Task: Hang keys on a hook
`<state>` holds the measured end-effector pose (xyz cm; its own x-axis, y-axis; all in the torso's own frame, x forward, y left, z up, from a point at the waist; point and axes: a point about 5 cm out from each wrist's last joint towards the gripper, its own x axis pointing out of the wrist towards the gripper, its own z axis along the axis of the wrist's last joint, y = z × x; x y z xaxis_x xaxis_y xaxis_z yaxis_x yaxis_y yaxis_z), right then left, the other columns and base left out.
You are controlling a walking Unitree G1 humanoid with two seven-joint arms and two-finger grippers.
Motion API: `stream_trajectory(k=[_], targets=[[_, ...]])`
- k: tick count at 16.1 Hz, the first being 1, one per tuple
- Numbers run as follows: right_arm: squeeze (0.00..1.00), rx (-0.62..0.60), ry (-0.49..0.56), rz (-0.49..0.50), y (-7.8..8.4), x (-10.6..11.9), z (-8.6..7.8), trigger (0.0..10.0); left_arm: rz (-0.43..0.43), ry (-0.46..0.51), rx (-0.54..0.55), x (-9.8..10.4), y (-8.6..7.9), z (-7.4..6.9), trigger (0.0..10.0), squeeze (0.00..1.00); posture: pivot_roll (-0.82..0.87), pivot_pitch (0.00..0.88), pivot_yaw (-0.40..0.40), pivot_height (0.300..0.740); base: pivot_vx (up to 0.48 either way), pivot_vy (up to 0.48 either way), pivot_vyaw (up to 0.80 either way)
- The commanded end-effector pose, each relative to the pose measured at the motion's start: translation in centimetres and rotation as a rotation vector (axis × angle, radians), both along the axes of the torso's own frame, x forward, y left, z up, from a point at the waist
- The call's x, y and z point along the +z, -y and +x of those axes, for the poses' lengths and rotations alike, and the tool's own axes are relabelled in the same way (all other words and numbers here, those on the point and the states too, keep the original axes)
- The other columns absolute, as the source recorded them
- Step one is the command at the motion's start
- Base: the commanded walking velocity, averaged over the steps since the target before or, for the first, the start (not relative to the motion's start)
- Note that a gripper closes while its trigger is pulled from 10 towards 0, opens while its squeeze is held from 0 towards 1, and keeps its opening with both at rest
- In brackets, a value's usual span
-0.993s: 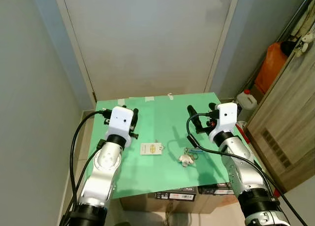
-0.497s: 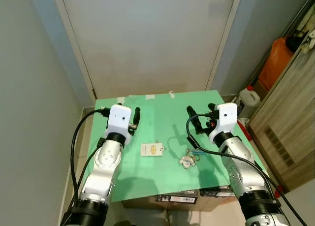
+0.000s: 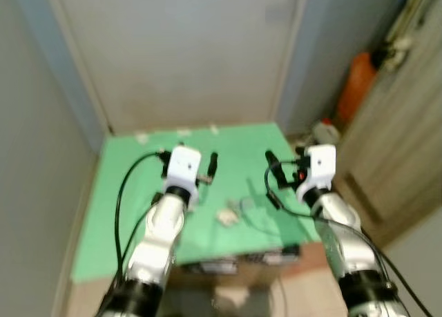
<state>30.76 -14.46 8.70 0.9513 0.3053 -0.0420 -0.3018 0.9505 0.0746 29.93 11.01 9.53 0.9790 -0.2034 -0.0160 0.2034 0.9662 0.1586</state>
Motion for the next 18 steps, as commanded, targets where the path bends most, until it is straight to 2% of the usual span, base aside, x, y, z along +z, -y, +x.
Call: stream_trajectory(k=[1, 2, 4, 8, 9, 11, 13, 15, 18], targets=[[0.0, 0.013, -0.001, -0.002, -0.2, 0.2, 0.0, 10.0, -0.023, -0.011, 0.03, -0.1, -0.7, 0.2, 10.0, 1.0, 0.01, 0.0, -0.011, 0.74, 0.0, 0.0, 0.0], [0.0, 0.016, -0.004, -0.006, -0.1, 0.2, 0.0, 10.0, -0.027, -0.009, 0.046, -0.1, -1.1, 0.3, 10.0, 0.0, 0.01, 0.0, -0.015, 0.74, 0.0, 0.0, 0.0], [0.0, 0.019, -0.013, -0.013, 0.1, 0.0, -0.2, 10.0, -0.018, -0.012, 0.09, -0.2, -1.9, 0.6, 10.0, 0.0, 0.01, 0.0, -0.021, 0.74, 0.0, 0.0, 0.0], [0.0, 0.023, -0.016, -0.017, 0.2, 0.0, -0.2, 10.0, -0.056, -0.027, 0.143, -0.4, -2.8, 0.9, 10.0, 0.0, 0.01, 0.0, -0.026, 0.74, 0.0, 0.0, 0.0], [0.0, 0.029, -0.022, -0.018, 0.4, 0.0, -0.2, 10.0, -0.093, -0.024, 0.165, -0.3, -3.1, 0.8, 10.0, 0.0, 0.01, 0.0, -0.028, 0.74, 0.0, 0.48, 0.0], [0.0, 0.04, -0.027, -0.026, 0.5, 0.0, -0.3, 10.0, -0.097, -0.016, 0.169, -0.3, -3.1, 0.8, 10.0, 0.0, 0.01, 0.0, -0.028, 0.74, 0.0, 0.48, 0.0], [0.0, 0.054, -0.038, -0.027, 0.4, -0.1, -0.4, 10.0, -0.077, -0.022, 0.166, -0.3, -3.0, 0.8, 10.0, 0.0, 0.01, 0.0, -0.029, 0.74, 0.0, 0.48, 0.77], [0.0, 0.055, -0.053, -0.023, 0.2, -0.3, -0.4, 10.0, -0.023, -0.027, 0.163, -0.5, -3.0, 1.0, 10.0, 0.0, 0.01, 0.0, -0.03, 0.74, 0.0, 0.429, 0.0], [0.0, 0.059, -0.053, -0.027, 0.2, -0.4, -0.6, 10.0, 0.003, -0.028, 0.139, -0.4, -3.0, 1.3, 10.0, 0.0, 0.01, 0.0, -0.029, 0.74, 0.0, 0.0, 0.0]])
